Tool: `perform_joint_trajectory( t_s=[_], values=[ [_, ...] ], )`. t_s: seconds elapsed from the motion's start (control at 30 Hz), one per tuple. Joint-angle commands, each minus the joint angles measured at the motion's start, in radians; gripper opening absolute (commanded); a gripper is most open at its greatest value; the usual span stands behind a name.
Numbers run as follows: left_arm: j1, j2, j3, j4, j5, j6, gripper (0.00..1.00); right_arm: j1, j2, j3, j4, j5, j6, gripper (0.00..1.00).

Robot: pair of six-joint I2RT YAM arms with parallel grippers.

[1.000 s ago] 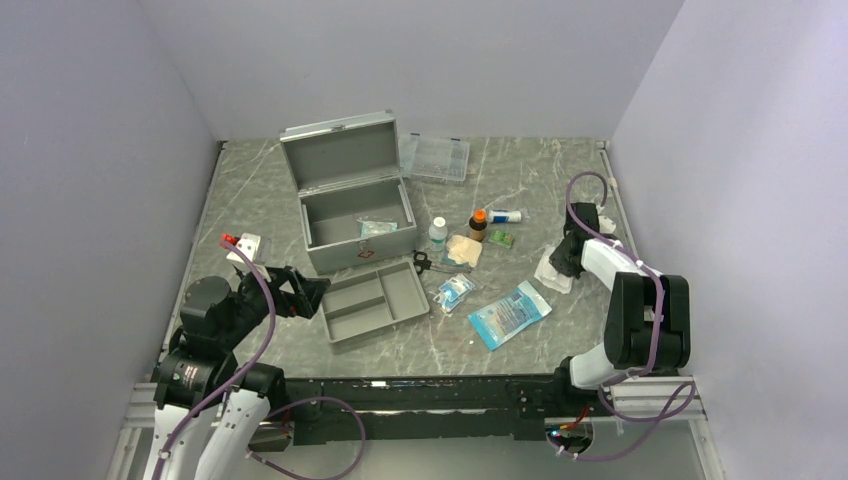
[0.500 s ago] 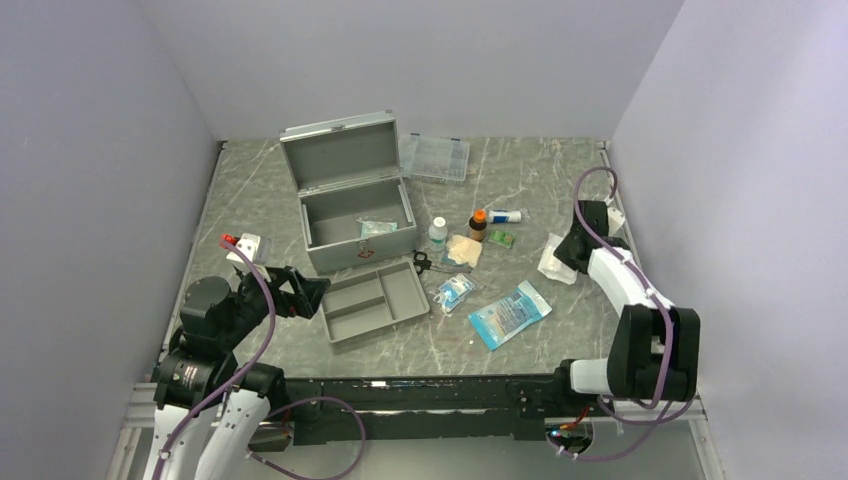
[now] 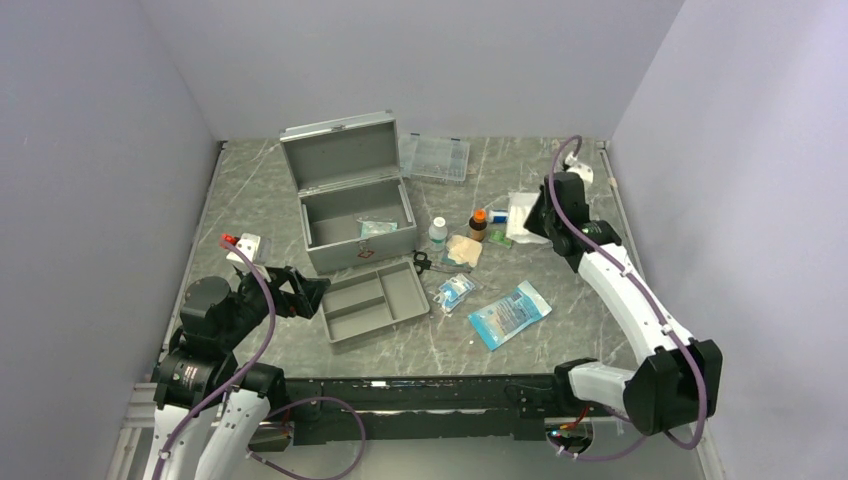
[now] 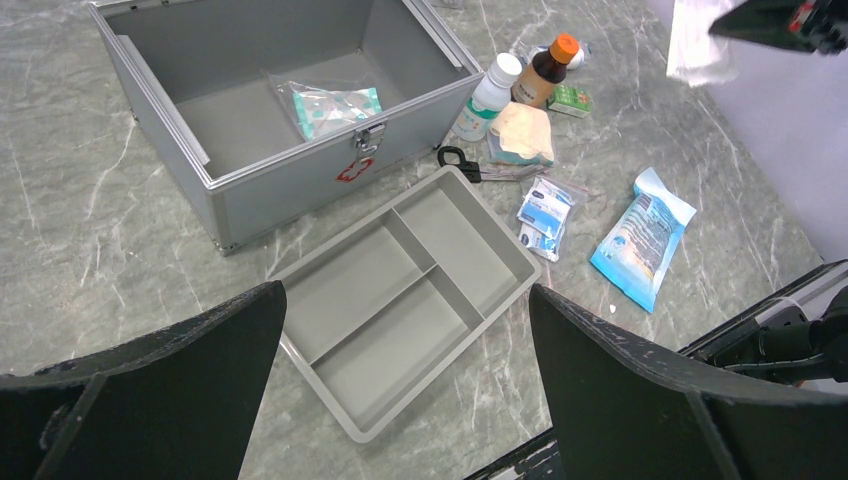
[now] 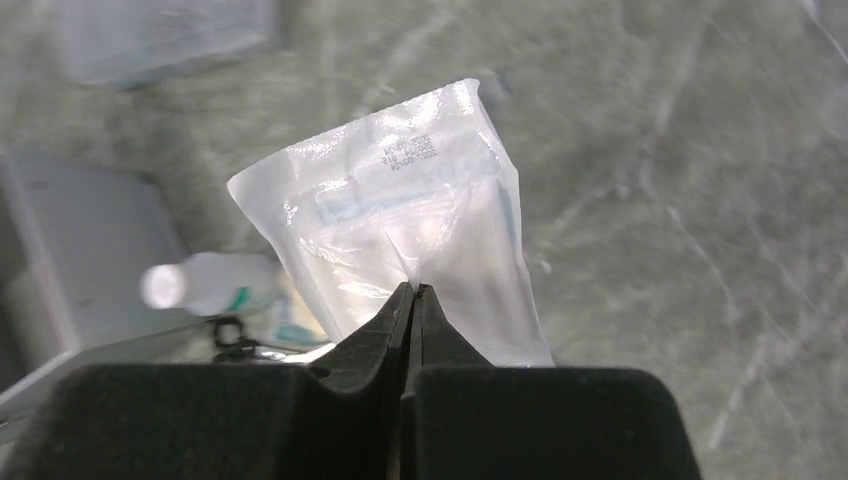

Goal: Organize the medicine kit

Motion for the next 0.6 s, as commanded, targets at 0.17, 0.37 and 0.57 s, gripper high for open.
perform_joint_trajectory(
  t_s=[0.17, 0.37, 0.57],
  values=[
    [-0.001, -0.013, 0.000, 0.026, -0.012, -0.009, 0.99, 0.173, 0.028, 0.208, 0.070, -0.064, -0.010, 0.00],
    [-0.001, -0.011, 0.001, 0.026, -0.007, -0.006, 0.99, 0.293, 0.161, 0.368, 0.083, -0.070, 0.001, 0.00],
    [-0.001, -0.017, 0.001, 0.027, -0.010, -0.007, 0.99, 0.388, 0.302, 0.511, 0.126, -0.096, 0.019, 0.00]
  ],
)
